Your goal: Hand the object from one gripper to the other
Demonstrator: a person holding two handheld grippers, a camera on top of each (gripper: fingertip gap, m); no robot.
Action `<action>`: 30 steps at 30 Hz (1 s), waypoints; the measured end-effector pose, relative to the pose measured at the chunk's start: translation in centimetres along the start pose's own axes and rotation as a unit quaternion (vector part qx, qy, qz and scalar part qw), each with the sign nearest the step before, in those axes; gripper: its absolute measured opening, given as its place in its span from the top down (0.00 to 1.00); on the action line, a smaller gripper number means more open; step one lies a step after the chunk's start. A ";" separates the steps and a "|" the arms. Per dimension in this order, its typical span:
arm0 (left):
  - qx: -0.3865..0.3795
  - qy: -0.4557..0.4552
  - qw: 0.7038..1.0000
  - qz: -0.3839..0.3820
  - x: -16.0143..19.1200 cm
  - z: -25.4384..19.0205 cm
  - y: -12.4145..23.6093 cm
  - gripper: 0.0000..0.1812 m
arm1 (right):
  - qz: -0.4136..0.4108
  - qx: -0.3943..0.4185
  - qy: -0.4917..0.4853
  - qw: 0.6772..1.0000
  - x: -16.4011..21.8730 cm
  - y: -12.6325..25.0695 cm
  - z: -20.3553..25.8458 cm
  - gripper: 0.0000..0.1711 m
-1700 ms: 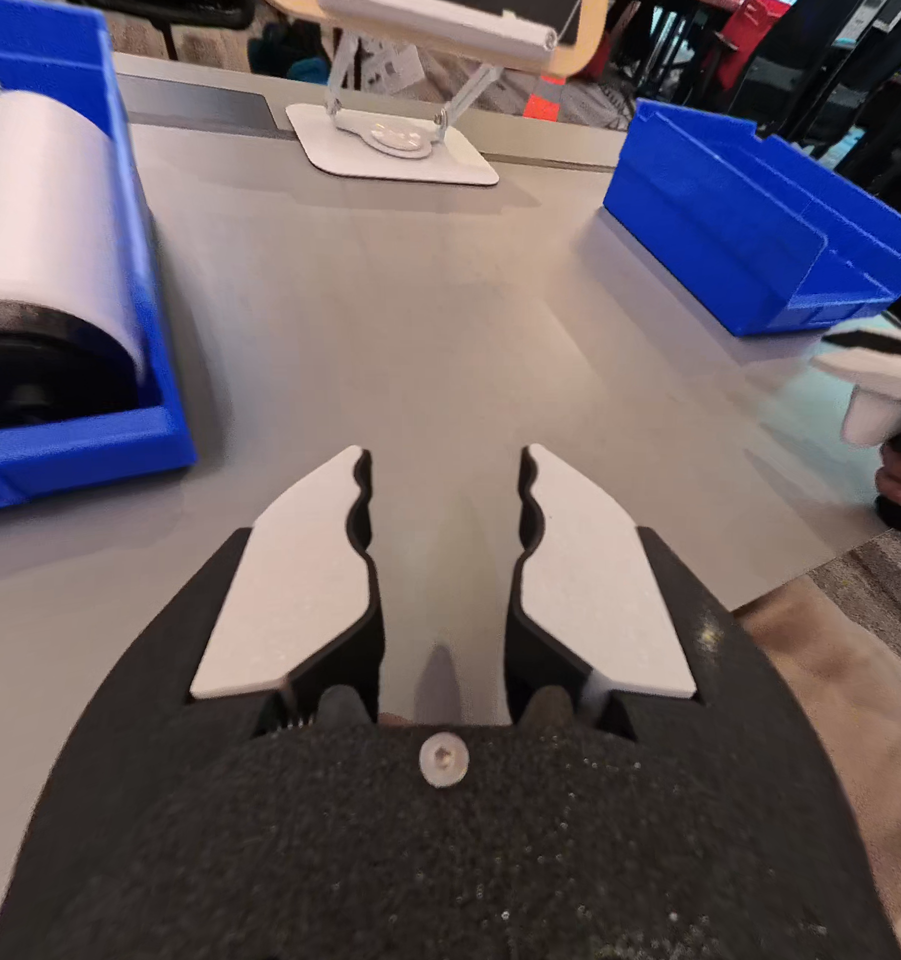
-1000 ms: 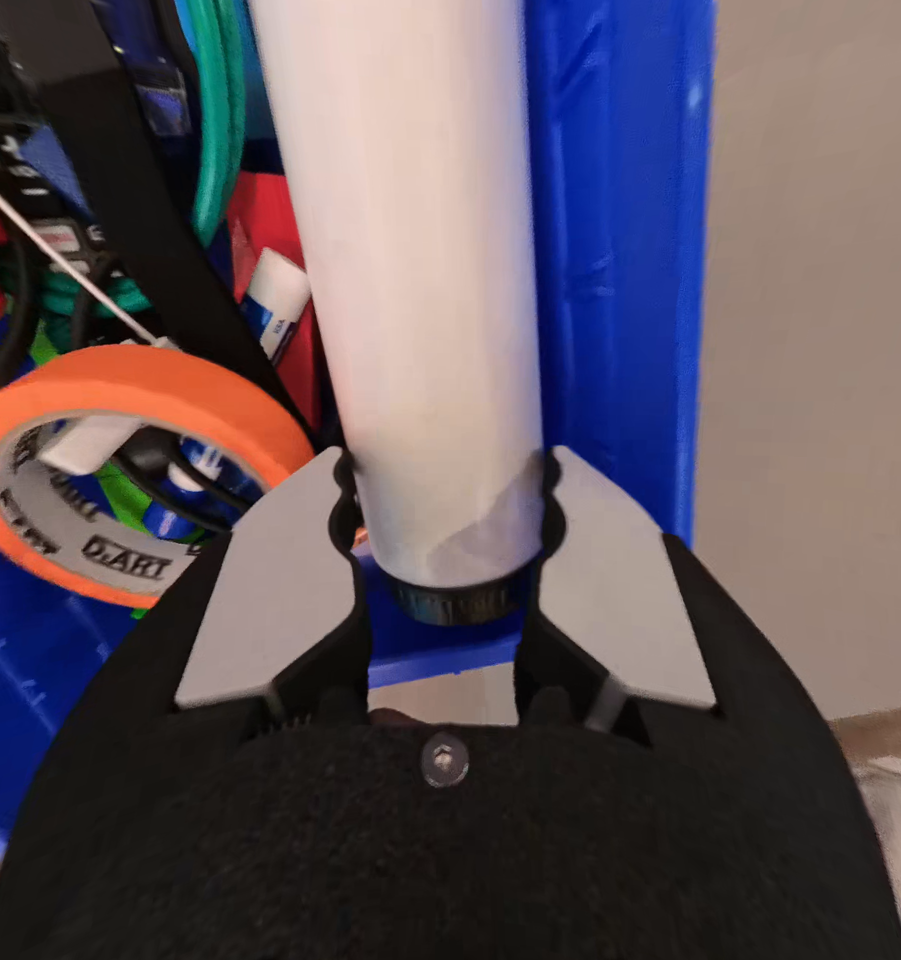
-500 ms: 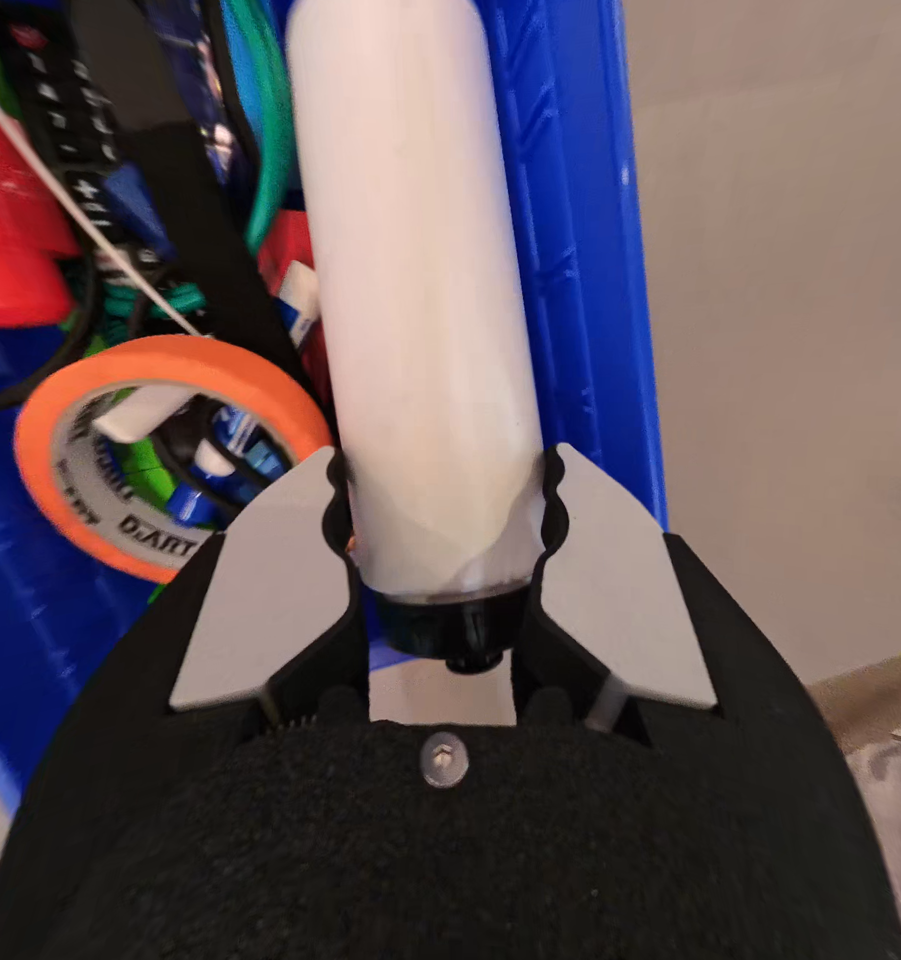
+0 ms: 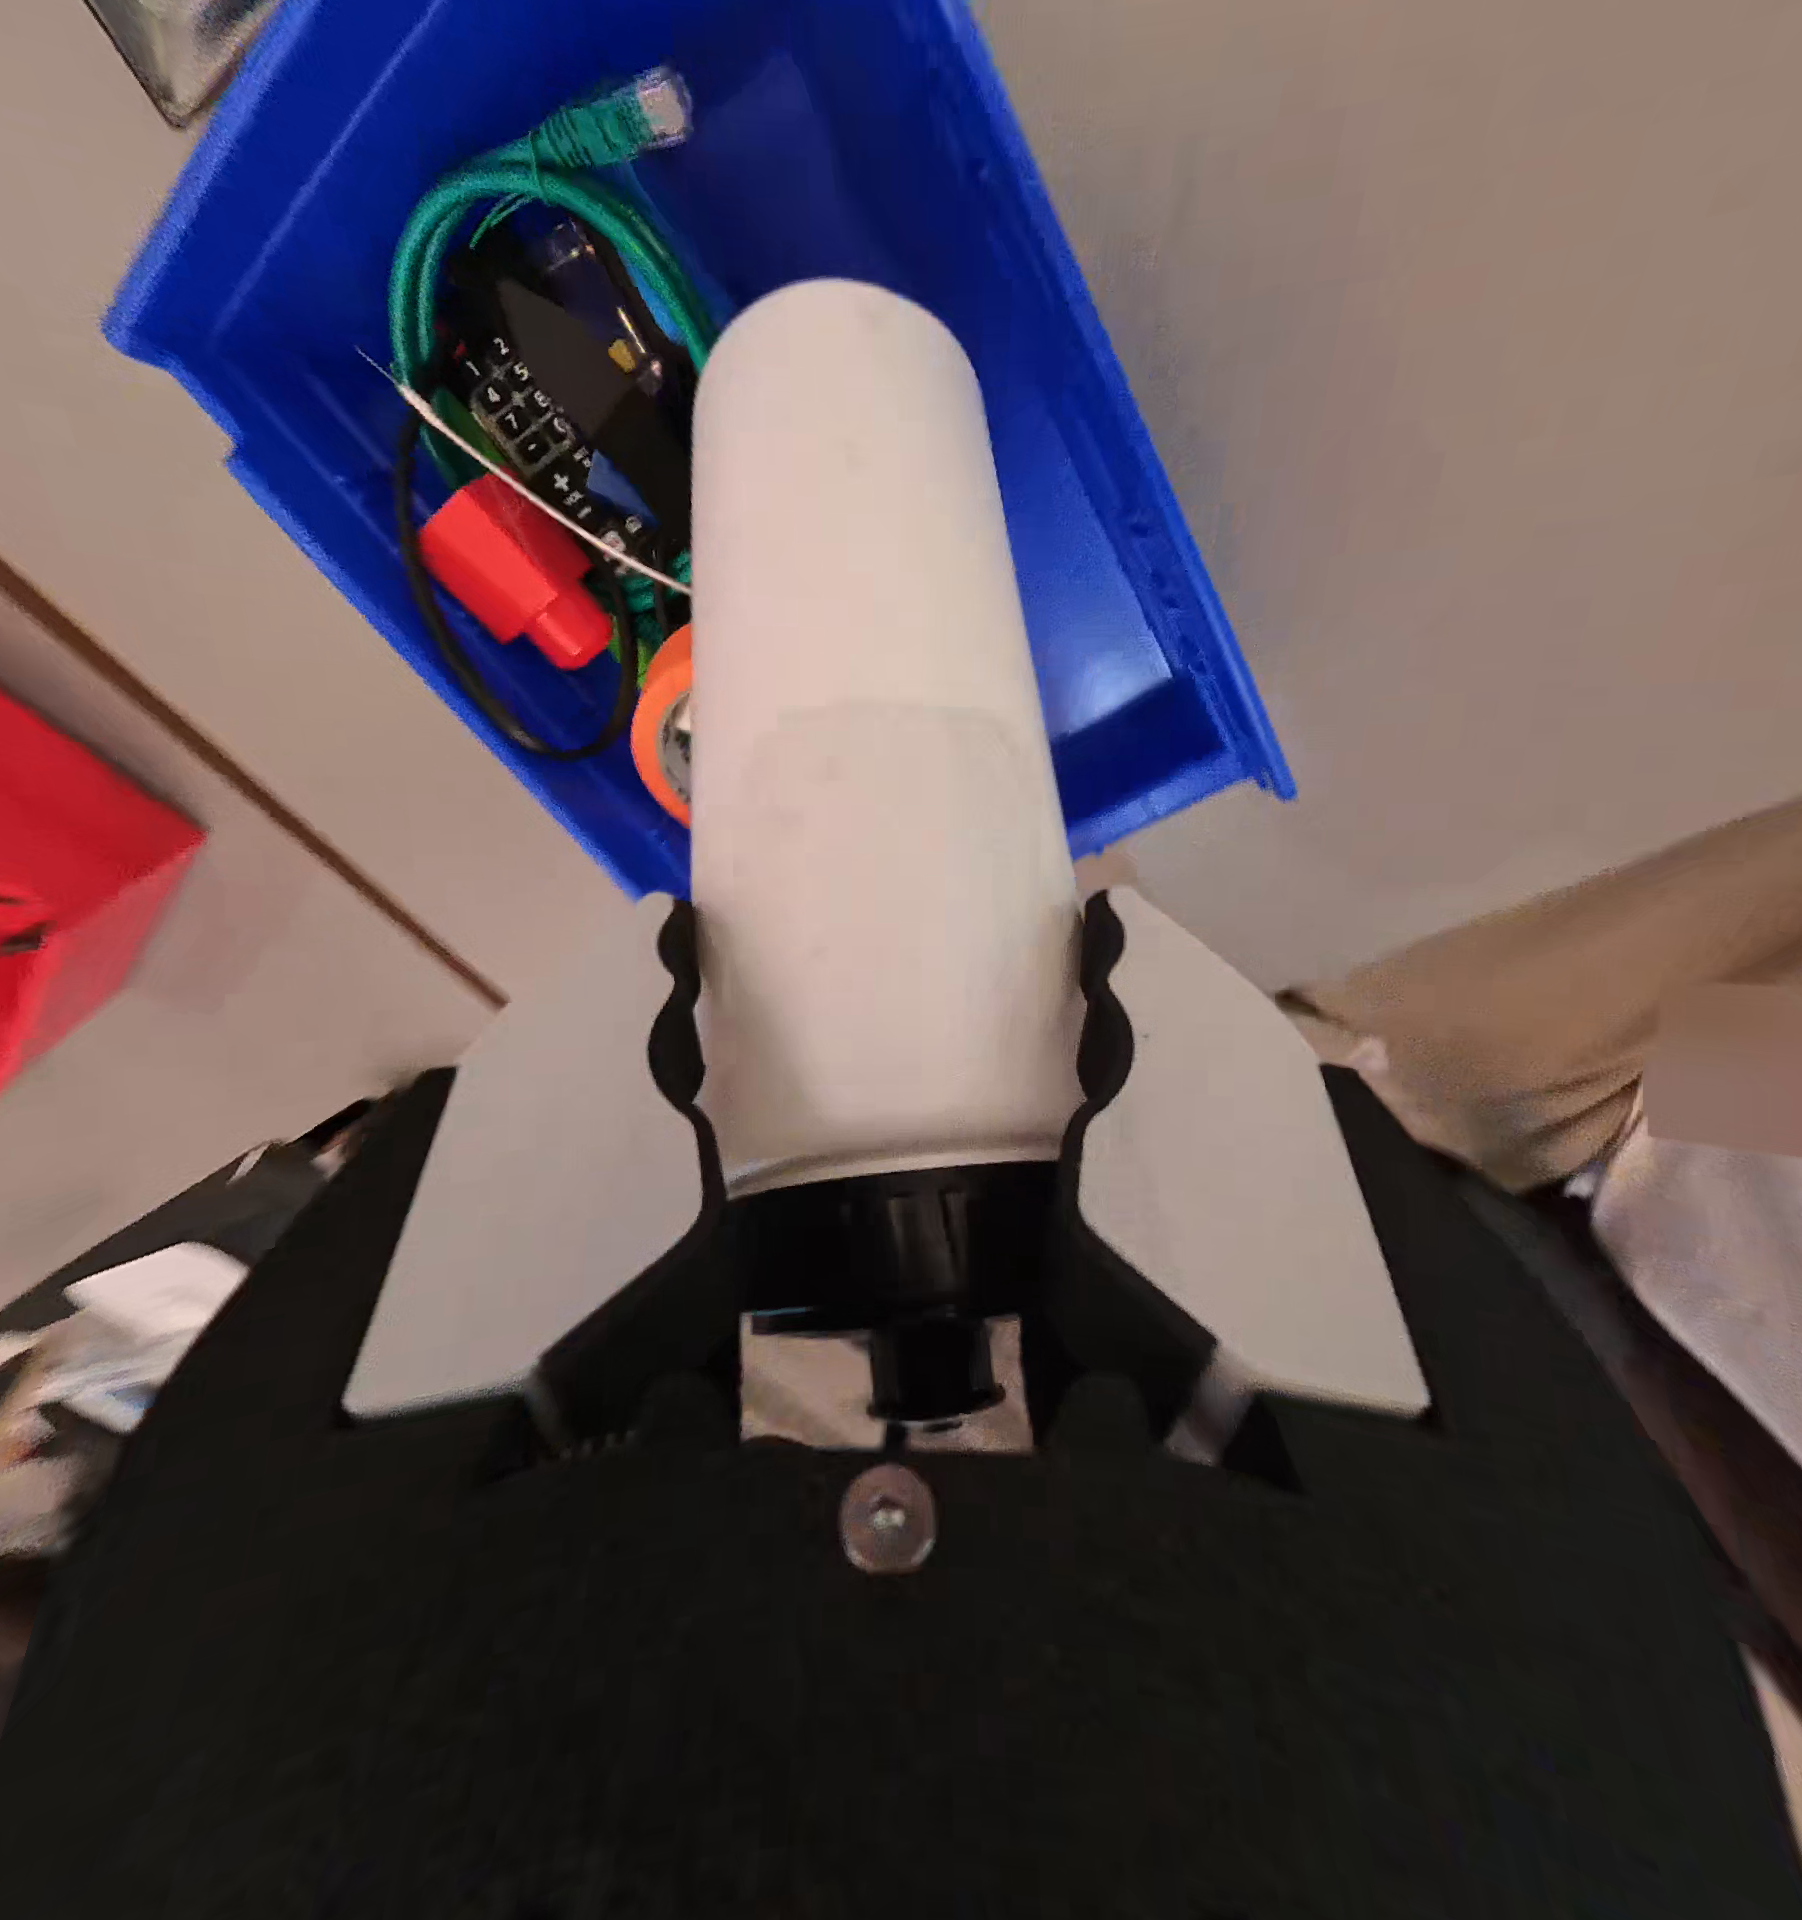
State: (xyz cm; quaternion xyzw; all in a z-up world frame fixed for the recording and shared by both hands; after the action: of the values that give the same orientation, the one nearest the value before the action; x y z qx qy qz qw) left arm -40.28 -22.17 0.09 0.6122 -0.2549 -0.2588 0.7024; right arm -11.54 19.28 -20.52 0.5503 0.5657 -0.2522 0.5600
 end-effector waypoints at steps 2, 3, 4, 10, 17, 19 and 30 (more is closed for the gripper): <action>-0.017 -0.035 0.999 0.027 -1.3 -1.7 2.4 0.61 | -0.014 -0.012 0.019 1.000 -1.1 -1.0 0.7 0.74; -0.019 -0.051 0.998 0.034 -2.0 -2.8 3.4 0.61 | -0.024 -0.019 0.032 0.999 -1.8 -1.7 1.1 0.73; -0.019 -0.063 0.997 0.036 -2.8 -4.0 4.2 0.61 | -0.037 -0.028 0.046 0.998 -2.6 -2.4 1.5 0.71; 0.002 -0.128 0.989 0.072 -7.5 -11.9 4.8 0.61 | -0.113 -0.070 0.128 0.983 -9.3 -7.1 3.5 0.62; 0.039 -0.180 0.977 0.104 -11.1 -20.2 2.8 0.61 | -0.113 -0.109 0.133 0.979 -14.8 -12.4 4.3 0.46; 0.060 -0.190 0.974 0.108 -11.7 -22.3 2.5 0.61 | -0.107 -0.105 0.143 0.978 -14.9 -13.4 4.3 0.45; 0.156 -0.201 0.967 -0.029 -13.8 -24.5 3.2 0.60 | -0.073 -0.109 0.092 0.987 -11.8 -13.3 2.0 0.51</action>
State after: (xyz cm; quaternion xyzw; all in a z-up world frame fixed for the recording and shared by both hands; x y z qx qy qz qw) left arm -33.75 5.36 -0.26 0.6568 -0.4102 -0.3543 0.5242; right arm -25.65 9.87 -14.66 0.4640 0.6774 -0.1776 0.5425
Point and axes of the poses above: each gripper's, where its closed fingertips meet, y back along the fingers, x out of its underside, z = x × y across the jaws, the point moved 9 cm from there along y, back along the fingers, and after that the axes turned 5 degrees about y, right-handed, at the moved point
